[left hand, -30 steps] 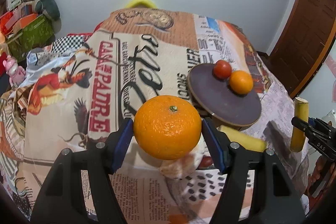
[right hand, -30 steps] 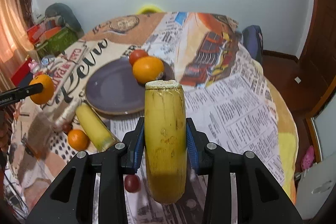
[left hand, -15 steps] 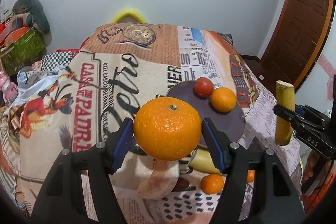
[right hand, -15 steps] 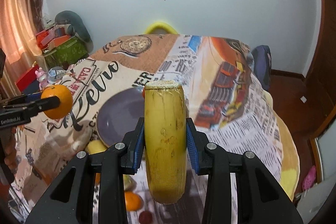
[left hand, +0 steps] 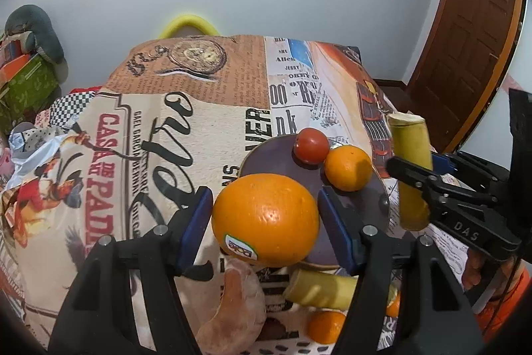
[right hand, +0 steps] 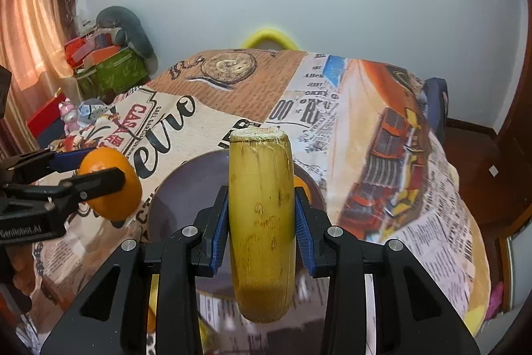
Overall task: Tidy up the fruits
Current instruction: 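Carry the corn cob with the right tool while the left tool carries the mandarin to the plate, then release the mandarin onto the plate with the left tool while the right tool lowers the corn onto it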
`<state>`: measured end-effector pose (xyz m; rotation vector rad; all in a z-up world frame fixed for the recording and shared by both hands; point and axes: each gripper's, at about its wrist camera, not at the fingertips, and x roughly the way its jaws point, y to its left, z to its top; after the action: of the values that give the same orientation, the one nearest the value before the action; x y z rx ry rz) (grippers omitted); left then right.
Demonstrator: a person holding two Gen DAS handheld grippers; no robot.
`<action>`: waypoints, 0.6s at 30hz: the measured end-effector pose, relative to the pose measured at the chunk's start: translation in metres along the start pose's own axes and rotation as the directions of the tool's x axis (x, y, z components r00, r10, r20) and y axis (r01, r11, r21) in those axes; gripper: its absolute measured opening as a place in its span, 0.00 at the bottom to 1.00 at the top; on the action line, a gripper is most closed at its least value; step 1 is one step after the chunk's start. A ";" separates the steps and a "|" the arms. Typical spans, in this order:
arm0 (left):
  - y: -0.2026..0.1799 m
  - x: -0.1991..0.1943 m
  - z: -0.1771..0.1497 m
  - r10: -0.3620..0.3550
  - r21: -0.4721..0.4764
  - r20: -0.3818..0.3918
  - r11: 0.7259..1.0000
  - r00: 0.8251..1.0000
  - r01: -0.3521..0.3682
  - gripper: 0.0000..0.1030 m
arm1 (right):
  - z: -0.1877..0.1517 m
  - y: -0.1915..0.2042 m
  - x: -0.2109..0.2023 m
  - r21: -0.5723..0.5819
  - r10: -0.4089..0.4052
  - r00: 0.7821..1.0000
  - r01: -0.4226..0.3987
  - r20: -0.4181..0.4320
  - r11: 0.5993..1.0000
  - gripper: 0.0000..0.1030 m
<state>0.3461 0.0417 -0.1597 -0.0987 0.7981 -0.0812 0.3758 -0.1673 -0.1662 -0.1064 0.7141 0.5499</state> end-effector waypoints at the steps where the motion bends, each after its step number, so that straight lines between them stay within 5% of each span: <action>1: -0.001 0.004 0.000 -0.002 0.003 -0.004 1.000 1.000 0.002 0.63 | 0.001 0.001 0.003 -0.006 0.004 1.000 -0.004 -0.005 1.000 0.32; 7: -0.002 0.028 0.002 -0.013 0.012 -0.032 1.000 0.999 0.013 0.54 | 0.004 0.006 0.027 -0.043 0.021 0.999 -0.022 -0.041 0.999 0.32; 8: -0.002 0.030 0.004 -0.018 0.017 -0.028 1.000 0.999 0.018 0.32 | 0.005 0.007 0.032 -0.049 0.024 0.999 -0.026 -0.049 0.998 0.32; 9: -0.002 0.032 0.007 -0.025 0.025 -0.035 0.999 0.999 0.026 0.26 | 0.005 0.008 0.035 -0.052 0.029 0.998 -0.032 -0.056 0.998 0.32; 14: 0.000 0.038 0.016 -0.058 0.013 -0.045 0.998 0.997 0.059 0.27 | 0.007 0.007 0.049 -0.064 -0.012 0.997 0.007 -0.073 0.998 0.32; 18: 0.003 0.041 0.011 -0.034 0.019 -0.049 0.999 0.998 0.035 0.27 | 0.007 -0.002 0.052 -0.015 0.064 0.993 -0.065 -0.098 0.998 0.32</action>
<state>0.3827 0.0406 -0.1813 -0.0923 0.8442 -0.1248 0.4137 -0.1444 -0.1944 -0.1283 0.8095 0.6163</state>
